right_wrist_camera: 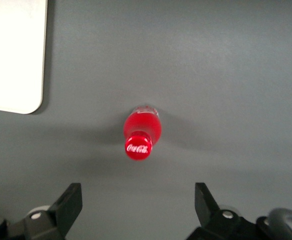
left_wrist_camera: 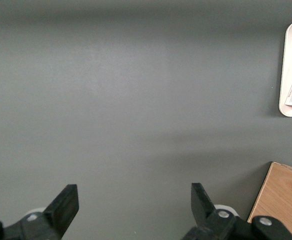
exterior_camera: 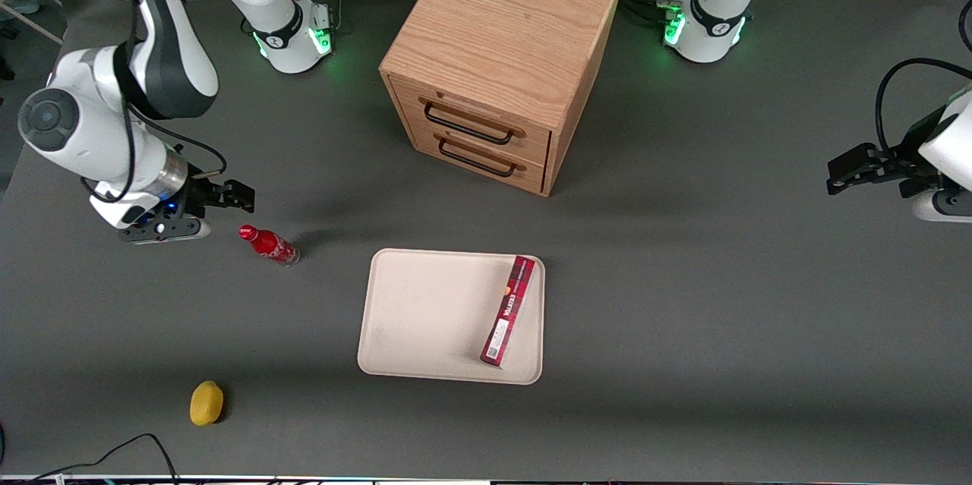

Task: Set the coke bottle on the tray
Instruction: 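Move the right gripper down toward the red Coca-Cola bottle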

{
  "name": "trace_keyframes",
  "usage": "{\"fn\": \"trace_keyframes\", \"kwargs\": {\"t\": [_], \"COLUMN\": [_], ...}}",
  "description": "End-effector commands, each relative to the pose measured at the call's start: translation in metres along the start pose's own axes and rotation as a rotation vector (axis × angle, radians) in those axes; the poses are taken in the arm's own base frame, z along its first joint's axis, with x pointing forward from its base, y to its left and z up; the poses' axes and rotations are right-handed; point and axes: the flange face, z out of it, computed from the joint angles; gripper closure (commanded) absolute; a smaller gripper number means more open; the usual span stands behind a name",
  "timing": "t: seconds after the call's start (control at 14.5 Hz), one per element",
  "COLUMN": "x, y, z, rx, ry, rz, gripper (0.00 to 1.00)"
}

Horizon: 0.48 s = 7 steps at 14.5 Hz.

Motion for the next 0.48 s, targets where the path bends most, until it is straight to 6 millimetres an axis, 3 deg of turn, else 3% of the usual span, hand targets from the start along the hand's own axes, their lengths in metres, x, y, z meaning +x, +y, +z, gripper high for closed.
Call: {"fn": "trace_keyframes", "kwargs": {"t": [0.0,0.21,0.41], "x": [-0.010,-0.004,0.001], "y": [0.004,0.004,0.003], "z": [0.020,0.039,0.048], "rx": [0.005,0.003,0.001], "ry": [0.039,0.056,0.065], "rz": [-0.027,-0.026,-0.029], "gripper": [0.00,0.02,0.13]}}
